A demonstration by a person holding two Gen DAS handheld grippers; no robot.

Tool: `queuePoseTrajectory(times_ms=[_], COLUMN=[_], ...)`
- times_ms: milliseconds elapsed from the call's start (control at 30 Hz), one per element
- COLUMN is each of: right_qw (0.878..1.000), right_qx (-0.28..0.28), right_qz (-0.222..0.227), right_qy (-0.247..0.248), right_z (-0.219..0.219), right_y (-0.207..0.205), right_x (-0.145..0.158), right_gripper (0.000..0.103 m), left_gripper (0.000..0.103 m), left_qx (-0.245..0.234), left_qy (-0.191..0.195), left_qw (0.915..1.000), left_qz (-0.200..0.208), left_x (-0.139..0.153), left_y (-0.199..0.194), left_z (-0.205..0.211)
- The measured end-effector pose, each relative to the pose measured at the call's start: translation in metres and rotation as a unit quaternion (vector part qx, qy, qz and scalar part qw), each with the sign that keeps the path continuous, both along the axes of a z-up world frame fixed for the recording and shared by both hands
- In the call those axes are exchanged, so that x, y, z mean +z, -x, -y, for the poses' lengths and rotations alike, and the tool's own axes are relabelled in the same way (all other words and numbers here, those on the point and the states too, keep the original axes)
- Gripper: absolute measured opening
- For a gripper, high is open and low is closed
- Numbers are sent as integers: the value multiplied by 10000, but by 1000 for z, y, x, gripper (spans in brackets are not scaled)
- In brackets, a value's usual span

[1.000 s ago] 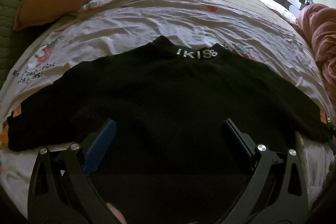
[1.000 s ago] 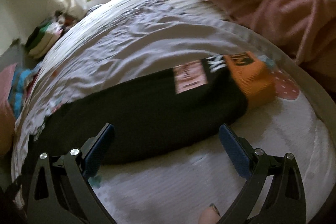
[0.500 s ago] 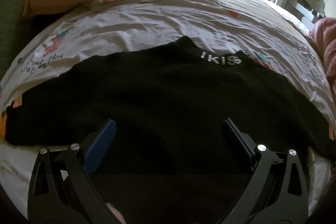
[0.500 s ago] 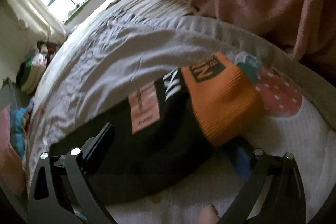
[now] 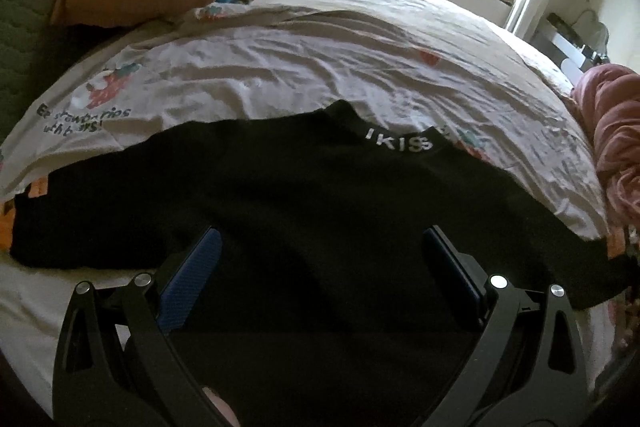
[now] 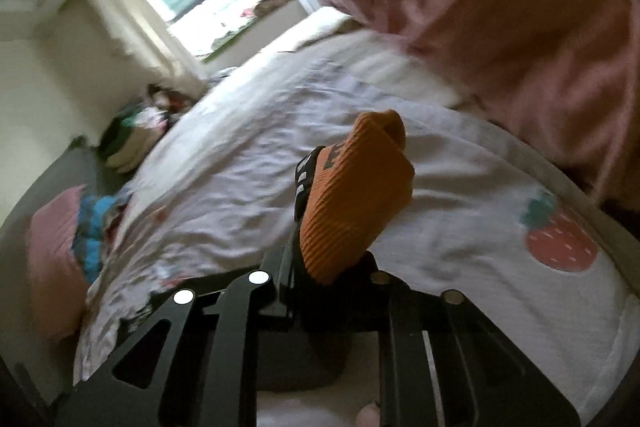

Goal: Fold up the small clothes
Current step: 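Lift the cuff with the right tool and carry it across the shirt body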

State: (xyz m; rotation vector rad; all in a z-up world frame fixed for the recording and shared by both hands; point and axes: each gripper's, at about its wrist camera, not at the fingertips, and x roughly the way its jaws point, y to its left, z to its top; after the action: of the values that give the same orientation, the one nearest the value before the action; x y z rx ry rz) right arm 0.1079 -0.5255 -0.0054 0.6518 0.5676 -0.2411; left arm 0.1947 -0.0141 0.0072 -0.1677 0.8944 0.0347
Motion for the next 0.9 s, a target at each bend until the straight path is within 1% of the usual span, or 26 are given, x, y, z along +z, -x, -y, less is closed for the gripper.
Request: queuePoseTrajectory(times_ms=[200,400,567,700,767,900], right_qw=[9971,9905,9839,9786,9760,9708], right_qx=[657,1227,1641,1898,2021,2246], right_qz=[341,489,515,527,515,488], right_qy=[164,378,486,603,634,691], right_z=[-46,-97,-137,-167,-180,-207], right_y=[-15,-30,-39,-44,-47,-53], right_x=[35,58,67,70,68,65], right_gripper=[14,14,14,14,14,14], left_gripper=[94,94,94,94,94,94], left_qx=[-4,73,167,231,273,326], left_qy=[98,202,370,645,721,1135], left_qw=[9999,9997,9992,9976,9970,9930], left_qz=[60,97,56,1,-1,-47], left_x=[12,16,14,13,12,10], left_y=[4,5,5,4,4,3], left_z=[-3,-12,-25,-39,-45,-61])
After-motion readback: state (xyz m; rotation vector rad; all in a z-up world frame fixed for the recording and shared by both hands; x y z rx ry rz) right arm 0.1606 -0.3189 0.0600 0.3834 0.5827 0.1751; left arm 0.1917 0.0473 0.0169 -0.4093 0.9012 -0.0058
